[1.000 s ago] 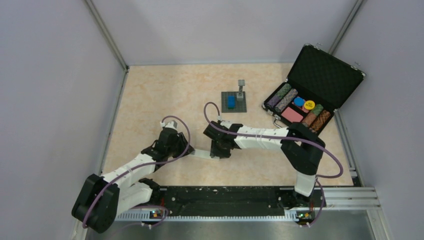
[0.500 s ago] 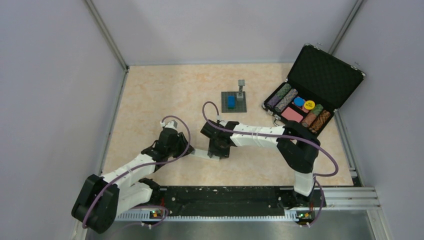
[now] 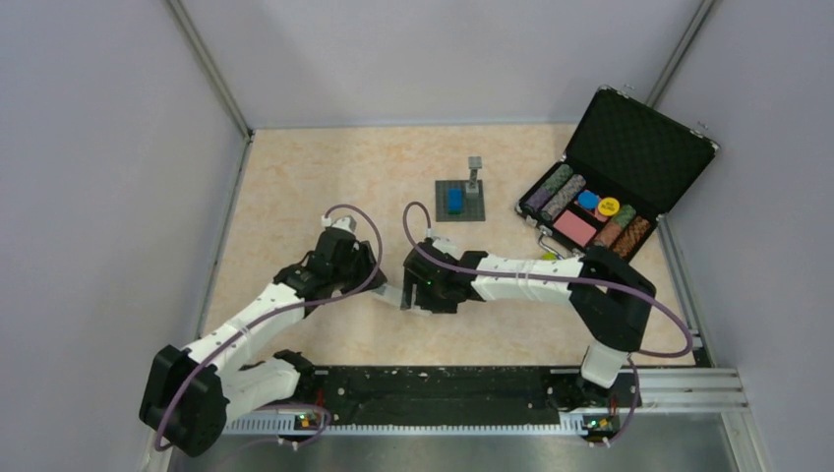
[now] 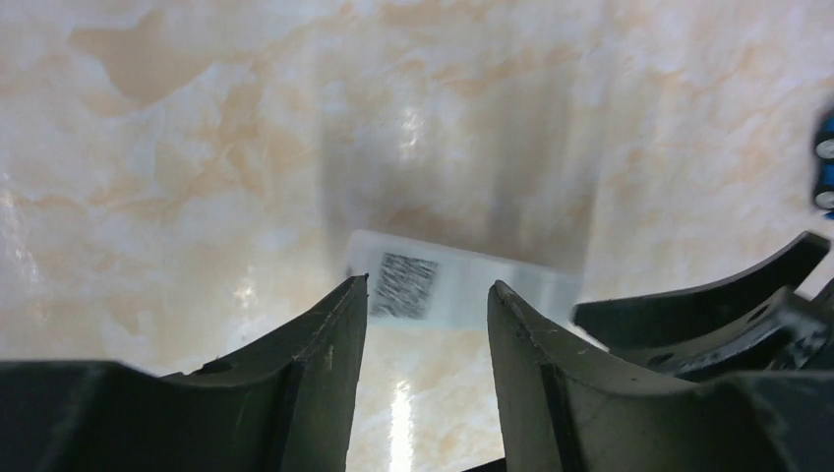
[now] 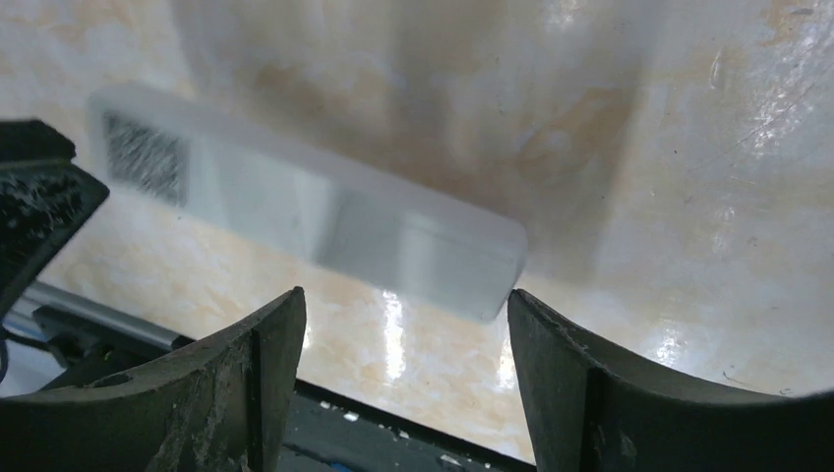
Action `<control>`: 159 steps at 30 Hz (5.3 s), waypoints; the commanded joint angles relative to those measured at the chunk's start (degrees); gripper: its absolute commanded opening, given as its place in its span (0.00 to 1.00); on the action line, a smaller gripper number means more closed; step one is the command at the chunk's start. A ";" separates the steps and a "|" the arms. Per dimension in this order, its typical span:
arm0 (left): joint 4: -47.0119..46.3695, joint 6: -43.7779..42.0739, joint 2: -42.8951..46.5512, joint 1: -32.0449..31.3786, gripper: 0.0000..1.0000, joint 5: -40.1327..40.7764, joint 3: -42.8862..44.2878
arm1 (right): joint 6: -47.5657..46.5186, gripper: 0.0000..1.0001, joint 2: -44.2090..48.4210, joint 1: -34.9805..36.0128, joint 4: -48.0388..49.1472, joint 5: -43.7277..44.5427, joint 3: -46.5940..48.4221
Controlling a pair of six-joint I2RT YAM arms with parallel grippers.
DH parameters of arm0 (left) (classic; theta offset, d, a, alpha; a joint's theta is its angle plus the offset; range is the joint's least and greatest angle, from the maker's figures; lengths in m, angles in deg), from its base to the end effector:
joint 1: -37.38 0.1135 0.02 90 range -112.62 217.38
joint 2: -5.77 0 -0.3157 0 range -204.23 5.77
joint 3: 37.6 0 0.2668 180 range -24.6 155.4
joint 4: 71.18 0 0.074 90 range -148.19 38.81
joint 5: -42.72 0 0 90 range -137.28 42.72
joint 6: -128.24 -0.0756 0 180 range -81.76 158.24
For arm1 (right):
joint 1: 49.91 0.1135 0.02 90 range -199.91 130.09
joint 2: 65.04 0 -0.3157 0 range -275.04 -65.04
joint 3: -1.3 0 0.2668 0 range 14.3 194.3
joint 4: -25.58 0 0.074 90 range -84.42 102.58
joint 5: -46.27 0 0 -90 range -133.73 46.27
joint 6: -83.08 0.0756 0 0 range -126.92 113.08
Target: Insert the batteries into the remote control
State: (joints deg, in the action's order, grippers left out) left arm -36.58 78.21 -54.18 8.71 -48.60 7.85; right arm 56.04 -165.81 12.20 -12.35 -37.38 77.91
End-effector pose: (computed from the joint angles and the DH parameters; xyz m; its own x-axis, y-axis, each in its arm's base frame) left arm 0.1906 -0.1062 0.2069 -0.8249 -0.2809 -0.4906 -0.0483 0.8996 -0.4339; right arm 0.1909 0.3428 0.1827 -0.9488 0.0998 -0.2999 -0.0202 0.9278 0.3725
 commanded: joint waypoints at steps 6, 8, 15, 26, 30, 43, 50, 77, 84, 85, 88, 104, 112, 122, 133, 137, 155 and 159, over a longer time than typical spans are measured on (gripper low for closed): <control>4.42 -2.80 -0.19 0.35 0.59 4.79 7.09 | -9.91 0.75 11.02 -0.35 1.65 1.05 -3.54; 5.62 -2.72 0.14 0.74 0.60 5.40 7.63 | -13.78 0.75 12.04 -0.46 1.98 1.34 -3.39; 10.97 1.38 4.01 1.03 0.63 8.02 10.59 | -39.10 0.76 10.18 -0.55 4.20 -0.48 -1.28; 18.91 13.53 14.51 2.81 0.65 15.70 6.08 | -55.04 0.76 0.99 0.12 7.41 -1.00 1.25; 20.26 15.41 17.08 4.50 0.65 15.31 4.08 | -56.70 0.76 -1.02 0.33 8.26 -1.84 1.27; 20.38 14.02 17.40 7.48 0.65 15.48 5.23 | -57.75 0.46 -2.62 1.59 12.64 -1.32 -1.40; 22.14 12.43 18.53 7.50 0.65 18.76 8.33 | -56.38 0.27 -1.52 1.54 13.89 -3.49 -2.01; -17.46 2.88 21.87 7.44 0.78 -21.21 14.55 | -16.97 0.24 22.25 -11.46 37.92 -38.76 -3.57; -12.71 -0.62 20.28 7.41 0.79 -21.02 18.92 | -3.39 0.24 21.93 -12.27 50.67 -44.18 -3.68; -11.98 -1.01 20.64 7.40 0.79 -20.88 19.29 | -2.83 0.24 22.02 -12.25 51.40 -44.18 -3.60; -10.66 -1.19 21.93 7.48 0.79 -21.36 20.86 | -2.41 0.23 22.36 -12.26 51.22 -43.68 -3.42; -13.35 9.38 26.74 7.43 0.80 -12.99 17.03 | 2.66 0.22 22.73 -12.13 56.13 -44.68 -2.50; -24.44 12.96 21.56 7.45 0.79 -24.00 16.81 | 8.88 0.22 22.70 -12.16 62.54 -46.28 -3.06; -24.46 14.53 23.48 7.47 0.07 -19.95 13.44 | 10.20 0.30 23.32 -12.27 58.22 -42.45 -5.73; 4.95 8.26 19.53 7.45 0.00 7.18 18.03 | -3.44 0.92 27.59 -14.29 21.69 -25.12 -6.06; 15.78 4.94 14.09 7.51 0.00 21.09 18.97 | -8.57 0.93 34.28 -15.06 9.07 -9.07 -9.95; 5.62 -13.22 -25.56 17.62 0.01 18.04 22.63 | -11.53 0.94 46.15 -15.13 -2.31 4.21 -14.36; 6.70 -14.38 -30.05 18.79 0.19 14.78 24.58 | -11.38 0.94 48.44 -15.11 -3.02 6.47 -14.57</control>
State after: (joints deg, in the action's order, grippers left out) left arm -27.95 66.82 -81.93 26.42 -31.38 28.78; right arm 44.69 -120.63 -2.47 -15.10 -34.41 62.96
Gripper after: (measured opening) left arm 0.466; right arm 0.936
